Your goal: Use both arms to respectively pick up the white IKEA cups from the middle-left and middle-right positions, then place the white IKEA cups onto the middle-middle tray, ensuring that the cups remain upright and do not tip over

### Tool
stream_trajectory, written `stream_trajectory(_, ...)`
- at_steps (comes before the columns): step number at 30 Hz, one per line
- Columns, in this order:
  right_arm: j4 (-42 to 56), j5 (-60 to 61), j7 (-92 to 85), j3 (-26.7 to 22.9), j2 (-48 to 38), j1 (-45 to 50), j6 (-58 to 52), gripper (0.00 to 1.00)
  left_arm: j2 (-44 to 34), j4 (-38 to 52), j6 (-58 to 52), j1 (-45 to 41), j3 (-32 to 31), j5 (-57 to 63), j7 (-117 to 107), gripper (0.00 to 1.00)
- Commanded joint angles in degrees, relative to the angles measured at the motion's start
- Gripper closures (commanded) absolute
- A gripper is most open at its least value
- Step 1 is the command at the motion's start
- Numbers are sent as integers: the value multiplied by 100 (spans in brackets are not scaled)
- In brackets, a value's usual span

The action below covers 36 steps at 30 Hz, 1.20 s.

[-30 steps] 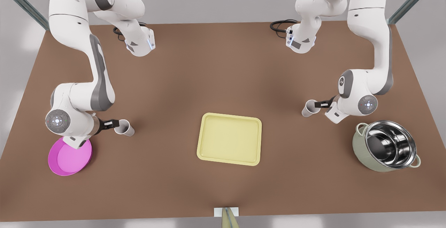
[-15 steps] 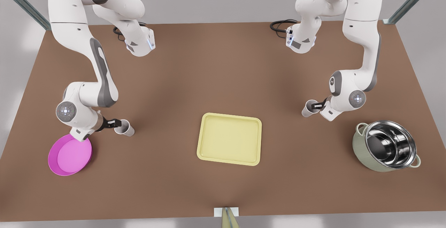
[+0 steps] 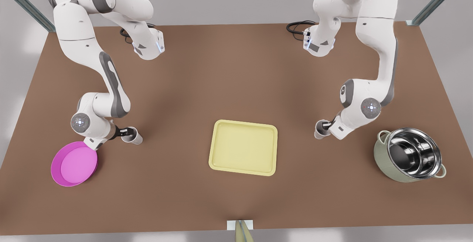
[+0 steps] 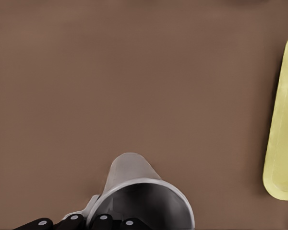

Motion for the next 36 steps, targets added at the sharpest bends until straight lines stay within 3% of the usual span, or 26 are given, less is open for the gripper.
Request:
stream_trajectory(1, -6, 8, -83, 0, 42, -3, 176, 4, 456, 875, -304, -38, -431, -25, -1748, 79)
stream_trajectory(3, -6, 8, -83, 9, 68, 6, 220, 16, 1361, 2069, -295, -231, -678, 89, -2662, 79)
stream_trajectory(5, -6, 8, -83, 9, 103, 41, 220, 45, 2038, 2879, -295, -538, -687, 274, -3435, 79)
stream_trajectory(9, 46, 8, -48, 26, 130, 58, 158, 79, 2241, 2871, -287, -1013, -687, 265, -4464, 79)
stream_trajectory(14, 160, 17, -22, 114, 42, 58, 71, 79, 2443, 2871, -58, -1040, -906, 318, -4798, 79)
stream_trajectory(18, 705, -1, -101, 1107, 24, 67, 0, 79, 2575, 2871, 21, -1031, -994, 309, -4825, 79)
stream_trajectory(19, 863, -1, -92, 1459, 77, 76, 0, 79, 2575, 2871, 21, -1022, -994, 318, -4790, 64)
stream_trajectory(20, 1004, -1, -22, 1600, 103, 330, 0, 79, 2575, 2871, 21, -1005, -994, 318, -4790, 0)
stream_trajectory(23, 1592, 666, 5, 1600, 498, 971, 9, 79, 2540, 2871, -32, -952, -994, 318, -4781, 0)
stream_trajectory(28, 2568, 676, 1788, 1600, 1175, 1991, 44, 79, 2145, 2880, -585, -767, -1108, 309, -4825, 0)
stream_trajectory(30, 2972, 773, 2025, 1600, 1500, 2273, 53, 79, 1434, 3020, -2243, -654, -1082, 554, -4798, 0)
stream_trajectory(32, 3324, 790, 2246, 1600, 1799, 2475, 0, 79, 1178, 4257, -4634, -416, -1091, 1301, -4729, 0)
stream_trajectory(33, 3377, 790, 2237, 1600, 1905, 2528, -26, 79, 1090, 4523, -5602, 242, -1345, 1178, -3738, 0)
stream_trajectory(35, 3404, 773, 2184, 1600, 2072, 2519, -26, 79, 835, 4541, -6412, 682, -1319, 1337, -1576, 0)
stream_trajectory(36, 3404, 755, 2193, 1600, 2090, 2519, -105, 79, 617, 4402, -6317, 736, -1337, 1337, -1283, 0)
